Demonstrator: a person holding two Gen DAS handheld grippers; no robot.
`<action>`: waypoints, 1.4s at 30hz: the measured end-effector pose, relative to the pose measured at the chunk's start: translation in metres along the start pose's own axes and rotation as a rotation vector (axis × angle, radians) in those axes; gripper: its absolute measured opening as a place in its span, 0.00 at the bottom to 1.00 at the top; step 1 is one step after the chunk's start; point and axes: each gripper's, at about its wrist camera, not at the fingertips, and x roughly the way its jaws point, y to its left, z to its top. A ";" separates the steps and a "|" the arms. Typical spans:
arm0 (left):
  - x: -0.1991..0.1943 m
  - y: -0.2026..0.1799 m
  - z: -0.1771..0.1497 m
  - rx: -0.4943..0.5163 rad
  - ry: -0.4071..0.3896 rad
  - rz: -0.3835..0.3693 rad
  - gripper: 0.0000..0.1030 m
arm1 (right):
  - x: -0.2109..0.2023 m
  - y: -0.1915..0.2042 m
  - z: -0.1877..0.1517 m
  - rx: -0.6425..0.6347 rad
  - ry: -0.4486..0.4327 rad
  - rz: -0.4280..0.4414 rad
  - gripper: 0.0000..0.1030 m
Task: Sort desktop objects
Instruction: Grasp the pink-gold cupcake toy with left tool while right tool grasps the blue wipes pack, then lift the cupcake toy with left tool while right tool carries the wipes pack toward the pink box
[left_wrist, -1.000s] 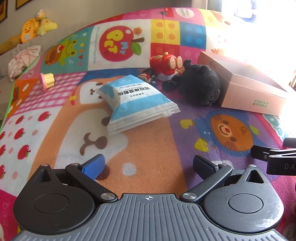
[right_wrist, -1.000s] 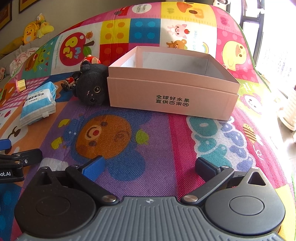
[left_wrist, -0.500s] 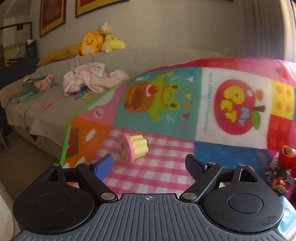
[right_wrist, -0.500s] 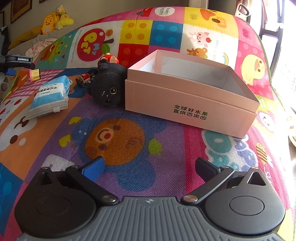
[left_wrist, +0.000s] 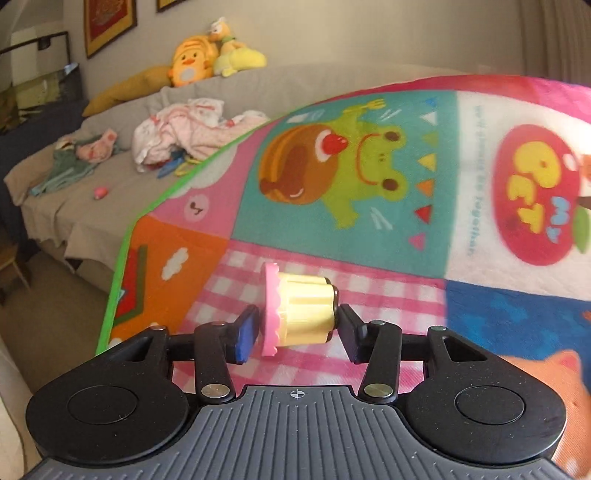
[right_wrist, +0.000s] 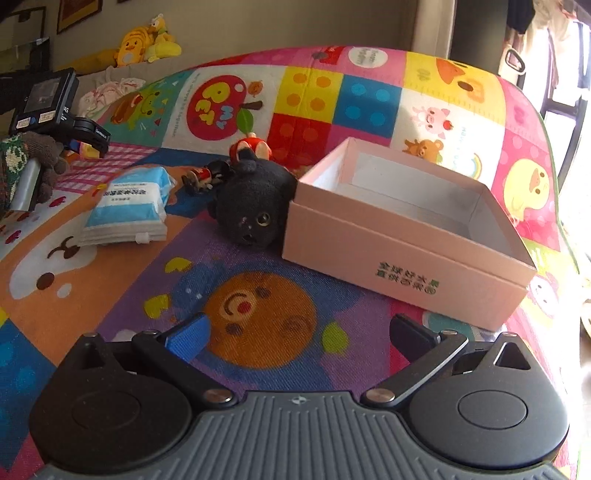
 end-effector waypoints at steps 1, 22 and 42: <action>-0.017 -0.003 -0.005 0.029 -0.020 -0.050 0.46 | 0.000 0.007 0.010 -0.024 -0.018 0.042 1.00; -0.189 -0.056 -0.102 0.293 -0.052 -0.451 0.46 | -0.008 0.013 -0.001 -0.024 0.058 0.169 0.51; -0.240 -0.150 -0.152 0.574 -0.081 -0.717 0.75 | -0.062 -0.084 -0.037 0.309 -0.129 -0.064 0.91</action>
